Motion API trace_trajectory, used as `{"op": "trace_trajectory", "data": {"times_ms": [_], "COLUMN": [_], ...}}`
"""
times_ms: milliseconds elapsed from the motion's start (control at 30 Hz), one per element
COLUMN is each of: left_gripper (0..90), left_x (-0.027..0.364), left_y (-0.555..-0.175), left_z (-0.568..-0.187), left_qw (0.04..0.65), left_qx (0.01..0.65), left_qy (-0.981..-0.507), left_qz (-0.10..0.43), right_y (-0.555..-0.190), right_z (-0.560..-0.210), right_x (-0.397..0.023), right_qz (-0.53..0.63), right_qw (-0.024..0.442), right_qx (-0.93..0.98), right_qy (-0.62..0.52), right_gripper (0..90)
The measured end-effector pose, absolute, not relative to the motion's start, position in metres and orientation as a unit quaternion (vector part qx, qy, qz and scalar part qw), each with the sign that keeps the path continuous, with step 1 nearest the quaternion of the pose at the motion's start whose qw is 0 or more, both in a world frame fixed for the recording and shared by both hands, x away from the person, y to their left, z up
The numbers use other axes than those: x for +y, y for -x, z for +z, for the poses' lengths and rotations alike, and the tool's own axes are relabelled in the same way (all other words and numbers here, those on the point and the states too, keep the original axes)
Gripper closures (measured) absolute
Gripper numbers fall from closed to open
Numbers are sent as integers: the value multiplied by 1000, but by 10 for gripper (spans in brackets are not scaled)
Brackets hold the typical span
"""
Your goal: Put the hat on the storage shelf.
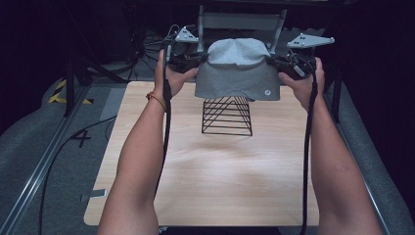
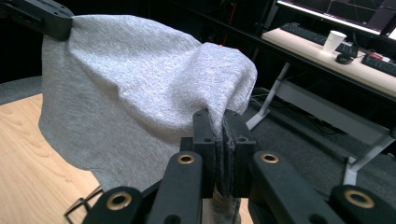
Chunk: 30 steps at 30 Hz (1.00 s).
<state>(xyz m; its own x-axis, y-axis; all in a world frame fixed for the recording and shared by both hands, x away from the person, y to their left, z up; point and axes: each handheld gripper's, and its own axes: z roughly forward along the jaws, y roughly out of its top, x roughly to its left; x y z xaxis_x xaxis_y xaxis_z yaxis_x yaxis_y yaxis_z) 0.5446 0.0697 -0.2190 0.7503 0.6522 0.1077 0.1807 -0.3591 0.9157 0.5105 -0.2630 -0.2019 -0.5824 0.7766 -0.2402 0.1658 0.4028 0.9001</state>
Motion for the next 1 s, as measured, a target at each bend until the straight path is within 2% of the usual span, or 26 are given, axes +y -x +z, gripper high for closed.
{"op": "trace_trajectory", "data": {"times_ms": [333, 533, 1000], "left_gripper": [876, 876, 876], "left_x": [69, 74, 82], "left_y": [-551, -553, -526], "left_z": [-217, -227, -229], "left_qw": [502, 508, 545], "left_qx": [266, 269, 236], "left_qy": [-786, -787, -778], "left_qz": [245, 226, 205], "right_y": [-521, -524, -499], "right_z": [-207, -214, -222], "right_x": [-265, -264, -267], "right_qz": [457, 460, 473], "right_qw": [333, 322, 310], "right_qx": [763, 765, 773], "right_qy": [-313, -314, -287], "right_gripper": [854, 854, 854]}}
